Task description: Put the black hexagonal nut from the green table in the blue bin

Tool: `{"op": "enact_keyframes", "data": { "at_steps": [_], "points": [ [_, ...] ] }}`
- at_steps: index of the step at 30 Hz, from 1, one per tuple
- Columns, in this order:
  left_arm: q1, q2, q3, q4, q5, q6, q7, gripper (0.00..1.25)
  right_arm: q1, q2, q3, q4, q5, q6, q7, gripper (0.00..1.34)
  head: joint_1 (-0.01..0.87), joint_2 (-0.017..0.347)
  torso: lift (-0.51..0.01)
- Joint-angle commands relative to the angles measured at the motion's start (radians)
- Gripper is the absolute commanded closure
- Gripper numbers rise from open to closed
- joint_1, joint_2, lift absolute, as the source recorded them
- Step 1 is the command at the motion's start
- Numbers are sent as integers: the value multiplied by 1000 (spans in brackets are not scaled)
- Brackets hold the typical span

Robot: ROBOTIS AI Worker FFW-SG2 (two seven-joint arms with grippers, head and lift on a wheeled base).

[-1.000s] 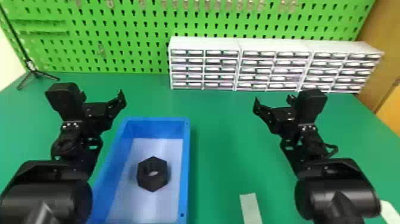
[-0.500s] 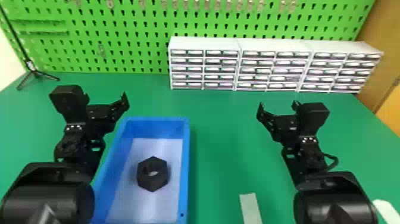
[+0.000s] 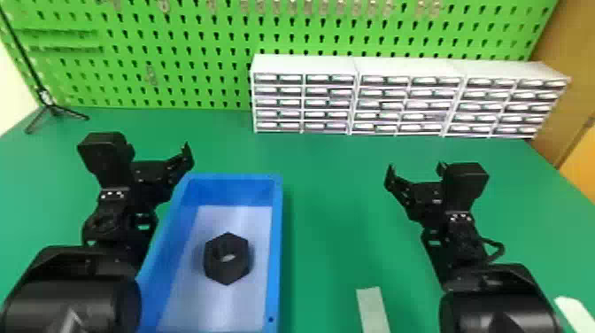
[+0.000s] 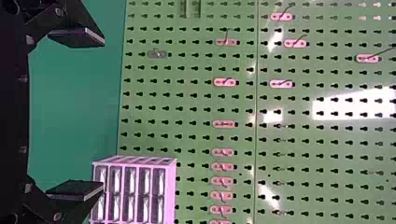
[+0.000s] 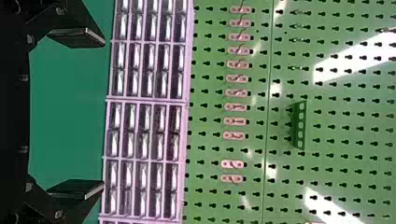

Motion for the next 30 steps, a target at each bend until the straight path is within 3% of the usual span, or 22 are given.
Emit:
{"op": "enact_keyframes", "data": {
  "at_steps": [1,30],
  "points": [
    [2,0,0,0,0,0,0,196,0,0,2,2,-2,7,0,220,686,28,-96],
    [-1,0,0,19,-5,0,0,196,-7,-11,10,17,-30,24,0,220,686,28,-96]
  ]
}}
